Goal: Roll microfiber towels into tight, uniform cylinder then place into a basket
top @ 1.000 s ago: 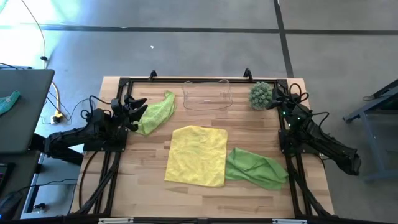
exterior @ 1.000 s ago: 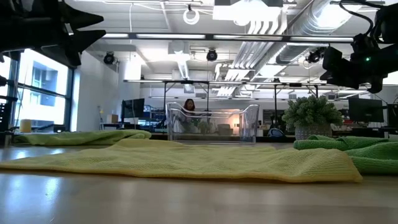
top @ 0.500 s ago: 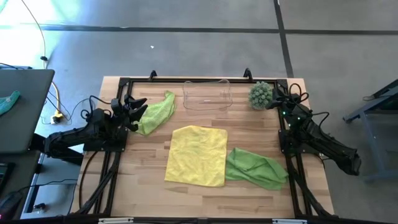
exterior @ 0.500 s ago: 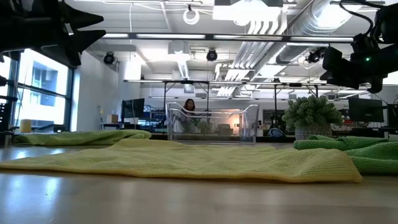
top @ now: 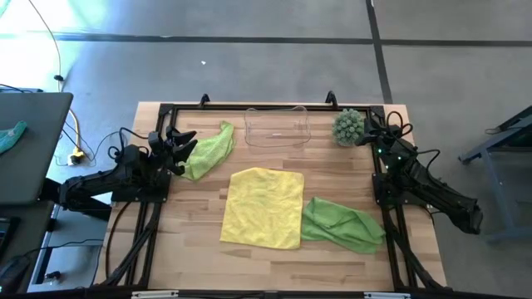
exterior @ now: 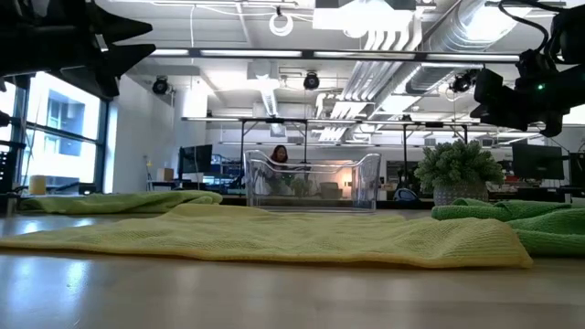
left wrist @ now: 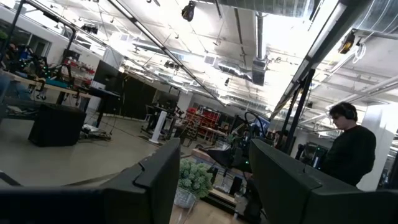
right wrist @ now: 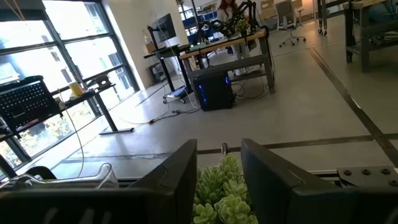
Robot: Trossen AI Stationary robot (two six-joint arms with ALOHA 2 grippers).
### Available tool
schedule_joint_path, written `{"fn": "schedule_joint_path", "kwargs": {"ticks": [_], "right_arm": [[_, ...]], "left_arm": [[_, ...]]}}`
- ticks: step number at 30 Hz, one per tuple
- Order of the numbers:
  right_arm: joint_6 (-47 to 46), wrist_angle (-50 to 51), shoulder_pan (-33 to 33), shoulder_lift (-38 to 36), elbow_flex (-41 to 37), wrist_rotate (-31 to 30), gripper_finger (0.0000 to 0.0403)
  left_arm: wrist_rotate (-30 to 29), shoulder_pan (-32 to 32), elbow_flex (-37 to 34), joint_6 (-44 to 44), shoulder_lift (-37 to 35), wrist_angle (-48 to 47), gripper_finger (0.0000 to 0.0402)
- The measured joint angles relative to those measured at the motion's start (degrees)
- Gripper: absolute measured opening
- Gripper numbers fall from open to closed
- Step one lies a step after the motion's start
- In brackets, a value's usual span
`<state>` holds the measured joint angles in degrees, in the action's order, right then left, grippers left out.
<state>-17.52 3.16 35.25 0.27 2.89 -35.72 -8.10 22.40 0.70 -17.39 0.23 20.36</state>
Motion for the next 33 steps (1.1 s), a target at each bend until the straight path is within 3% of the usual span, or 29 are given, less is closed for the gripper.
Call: {"fn": "schedule_joint_path", "kwargs": {"ticks": [12, 18, 21, 26, 33], "right_arm": [[0.01, 0.0, 0.0, -0.01, 0.0, -0.01, 0.0119], [0.0, 0.0, 0.01, -0.02, -0.01, 0.01, 0.0119], [0.01, 0.01, 0.0, -0.01, 0.0, 0.01, 0.0119], [0.0, 0.0, -0.01, 0.0, 0.01, 0.01, 0.0119], [0.02, 0.02, 0.01, 0.0, 0.0, 0.0, 0.0119]], "left_arm": [[0.44, 0.0, 0.01, -0.15, -0.01, 0.2, 0.0182], [12.35, 0.02, 0.0, 2.82, 0.0, 0.7, 0.0182], [15.28, -0.01, 0.0, 3.52, 0.0, 3.12, 0.0182], [15.39, -0.01, 0.19, 7.67, 0.85, 7.39, 0.0182], [13.08, -0.01, 4.64, 12.86, 5.94, 6.31, 0.0182]]}}
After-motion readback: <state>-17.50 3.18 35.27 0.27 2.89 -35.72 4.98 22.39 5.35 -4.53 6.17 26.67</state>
